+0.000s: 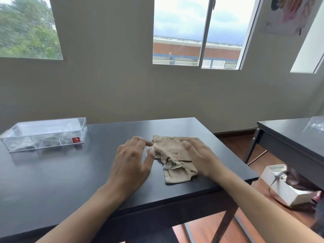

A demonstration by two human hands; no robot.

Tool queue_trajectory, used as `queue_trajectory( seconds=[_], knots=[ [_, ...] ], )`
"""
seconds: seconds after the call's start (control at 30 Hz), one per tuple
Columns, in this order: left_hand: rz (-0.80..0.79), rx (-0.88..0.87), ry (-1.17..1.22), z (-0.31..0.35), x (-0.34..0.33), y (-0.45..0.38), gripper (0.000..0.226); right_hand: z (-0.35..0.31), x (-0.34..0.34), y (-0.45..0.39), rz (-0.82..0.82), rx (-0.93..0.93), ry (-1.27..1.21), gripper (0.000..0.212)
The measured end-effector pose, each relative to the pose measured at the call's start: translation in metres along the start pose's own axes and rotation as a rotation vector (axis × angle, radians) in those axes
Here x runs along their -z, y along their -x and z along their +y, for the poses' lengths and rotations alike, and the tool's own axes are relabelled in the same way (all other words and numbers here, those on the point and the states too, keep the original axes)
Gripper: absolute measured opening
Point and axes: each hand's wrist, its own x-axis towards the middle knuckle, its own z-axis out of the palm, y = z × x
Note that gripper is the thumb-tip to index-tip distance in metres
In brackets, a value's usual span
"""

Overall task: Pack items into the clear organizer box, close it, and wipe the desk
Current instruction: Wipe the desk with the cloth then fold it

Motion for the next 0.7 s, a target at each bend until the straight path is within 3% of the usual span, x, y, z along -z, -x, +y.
queue_trajectory(
  seconds=[0.1, 0.17, 0.3, 0.7],
  knots=[
    [-0.099, -0.050, -0.020, 0.032, -0.017, -0.014, 0.039, 0.021, 0.016, -0.002, 0.201, -0.112, -0.011, 0.037],
    [-0.222, -0.049, -0.081, 0.051, -0.036, -0.026, 0.056, 0.025, 0.014, -0.005, 0.159, -0.171, -0.004, 0.039],
    [-0.528, 0.036, -0.208, 0.059, -0.071, -0.038, 0.075, 0.028, -0.004, -0.006, -0.055, -0.105, 0.370, 0.049],
    [-0.550, 0.149, -0.268, 0.037, -0.043, -0.020, 0.079, 0.023, -0.001, -0.003, -0.071, -0.087, 0.394, 0.049]
  ],
)
